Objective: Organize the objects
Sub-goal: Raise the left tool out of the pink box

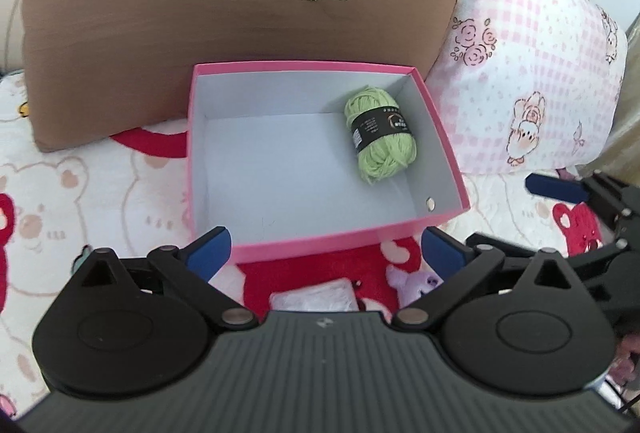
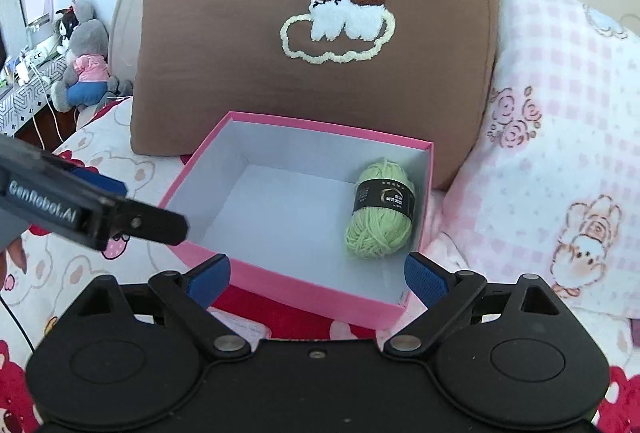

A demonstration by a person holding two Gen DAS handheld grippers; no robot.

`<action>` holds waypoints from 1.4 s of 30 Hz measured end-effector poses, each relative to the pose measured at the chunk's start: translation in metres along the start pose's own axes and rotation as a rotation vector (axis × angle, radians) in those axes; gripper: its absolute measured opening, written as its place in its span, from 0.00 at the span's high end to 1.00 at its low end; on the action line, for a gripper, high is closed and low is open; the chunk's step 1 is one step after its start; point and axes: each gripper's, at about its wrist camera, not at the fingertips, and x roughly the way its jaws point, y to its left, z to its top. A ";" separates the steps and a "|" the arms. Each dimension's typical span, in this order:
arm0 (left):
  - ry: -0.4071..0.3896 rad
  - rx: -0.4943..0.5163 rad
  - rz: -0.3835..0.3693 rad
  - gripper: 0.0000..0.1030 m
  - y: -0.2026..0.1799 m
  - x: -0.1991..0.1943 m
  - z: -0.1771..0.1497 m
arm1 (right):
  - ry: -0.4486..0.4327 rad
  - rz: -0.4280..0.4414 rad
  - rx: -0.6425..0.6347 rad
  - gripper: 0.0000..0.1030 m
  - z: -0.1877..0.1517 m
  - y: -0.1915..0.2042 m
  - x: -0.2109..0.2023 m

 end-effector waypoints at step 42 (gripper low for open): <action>0.042 0.073 -0.073 0.00 -0.019 -0.122 -0.107 | 0.069 0.051 -0.124 0.07 -0.056 0.036 -0.125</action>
